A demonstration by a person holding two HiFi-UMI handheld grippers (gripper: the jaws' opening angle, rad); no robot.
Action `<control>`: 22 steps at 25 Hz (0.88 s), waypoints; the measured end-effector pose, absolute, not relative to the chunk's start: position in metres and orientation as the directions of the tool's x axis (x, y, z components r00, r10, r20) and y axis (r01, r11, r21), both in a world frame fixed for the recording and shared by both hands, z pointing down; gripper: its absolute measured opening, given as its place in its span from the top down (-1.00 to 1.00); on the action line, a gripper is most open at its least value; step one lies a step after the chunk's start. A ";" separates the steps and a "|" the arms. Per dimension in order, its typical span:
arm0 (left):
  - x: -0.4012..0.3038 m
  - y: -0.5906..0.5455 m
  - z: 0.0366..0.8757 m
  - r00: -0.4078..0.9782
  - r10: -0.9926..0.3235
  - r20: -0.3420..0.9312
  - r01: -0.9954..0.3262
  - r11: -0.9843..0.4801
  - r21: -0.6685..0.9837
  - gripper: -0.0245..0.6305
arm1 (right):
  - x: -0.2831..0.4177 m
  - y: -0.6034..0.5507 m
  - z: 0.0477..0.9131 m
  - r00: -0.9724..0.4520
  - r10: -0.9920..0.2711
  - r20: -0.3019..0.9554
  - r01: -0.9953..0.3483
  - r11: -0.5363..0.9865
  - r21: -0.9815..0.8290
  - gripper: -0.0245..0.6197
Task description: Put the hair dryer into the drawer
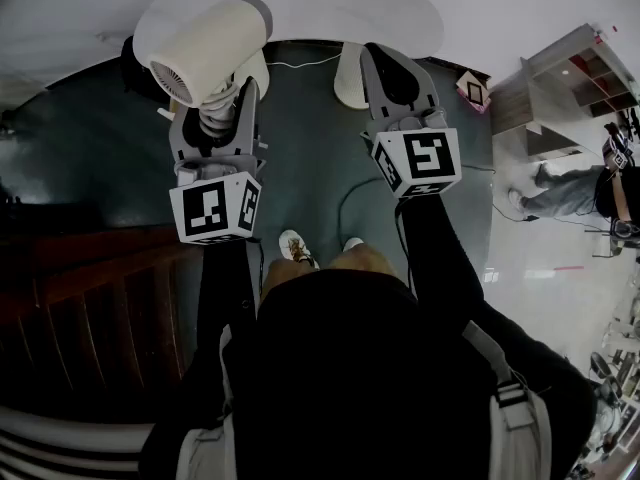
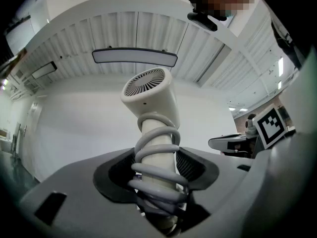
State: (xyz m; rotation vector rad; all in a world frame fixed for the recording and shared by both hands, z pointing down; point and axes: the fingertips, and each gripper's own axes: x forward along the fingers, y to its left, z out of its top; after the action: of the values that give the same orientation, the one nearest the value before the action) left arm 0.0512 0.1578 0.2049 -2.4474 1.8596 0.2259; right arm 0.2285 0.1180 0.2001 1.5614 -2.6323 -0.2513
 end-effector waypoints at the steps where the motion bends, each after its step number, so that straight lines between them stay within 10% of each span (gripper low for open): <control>1: 0.050 0.158 0.205 0.262 -0.953 -0.151 -0.962 -0.270 0.034 0.14 | 0.227 0.118 0.201 -0.483 -0.875 -0.022 -0.864 0.472 0.177 0.84; 22: -0.010 0.144 0.208 0.267 -0.952 -0.152 -0.961 -0.275 0.029 0.14 | 0.158 0.103 0.202 -0.500 -0.865 -0.036 -0.856 0.487 0.172 0.84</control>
State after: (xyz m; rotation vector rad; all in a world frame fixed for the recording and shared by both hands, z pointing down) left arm -0.0104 0.1443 0.2084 -2.4452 1.8488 0.2143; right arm 0.1575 0.1030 0.2022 1.5412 -2.6608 -0.2586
